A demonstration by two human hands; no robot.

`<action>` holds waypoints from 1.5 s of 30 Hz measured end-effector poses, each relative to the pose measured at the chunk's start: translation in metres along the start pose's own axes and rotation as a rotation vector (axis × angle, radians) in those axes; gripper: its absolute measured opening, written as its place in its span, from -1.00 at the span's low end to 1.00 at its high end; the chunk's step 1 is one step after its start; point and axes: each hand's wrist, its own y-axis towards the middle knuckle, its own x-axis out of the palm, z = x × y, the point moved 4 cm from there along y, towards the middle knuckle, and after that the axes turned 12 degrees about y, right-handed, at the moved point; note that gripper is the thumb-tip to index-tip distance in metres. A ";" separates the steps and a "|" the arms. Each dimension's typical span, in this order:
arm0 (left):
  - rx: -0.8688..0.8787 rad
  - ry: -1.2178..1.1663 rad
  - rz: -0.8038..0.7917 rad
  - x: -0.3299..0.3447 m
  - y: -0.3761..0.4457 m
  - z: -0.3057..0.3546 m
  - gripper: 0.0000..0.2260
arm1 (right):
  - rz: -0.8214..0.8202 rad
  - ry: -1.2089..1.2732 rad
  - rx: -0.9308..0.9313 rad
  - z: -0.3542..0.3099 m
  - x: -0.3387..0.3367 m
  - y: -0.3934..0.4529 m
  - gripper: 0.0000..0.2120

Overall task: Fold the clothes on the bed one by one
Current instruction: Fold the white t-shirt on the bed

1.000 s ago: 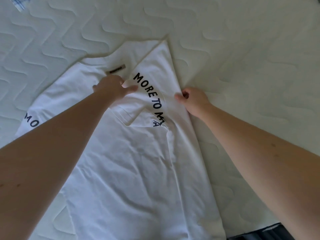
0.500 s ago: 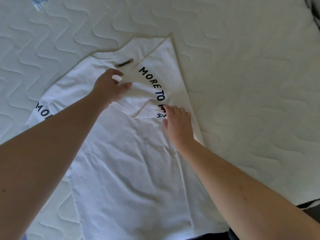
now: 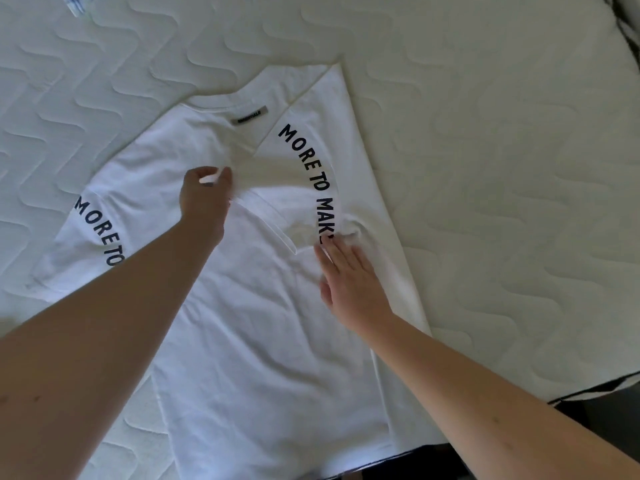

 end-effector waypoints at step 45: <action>0.608 0.586 -0.041 0.070 -0.060 0.047 -0.67 | 0.292 0.699 0.534 0.090 -0.072 0.044 -0.64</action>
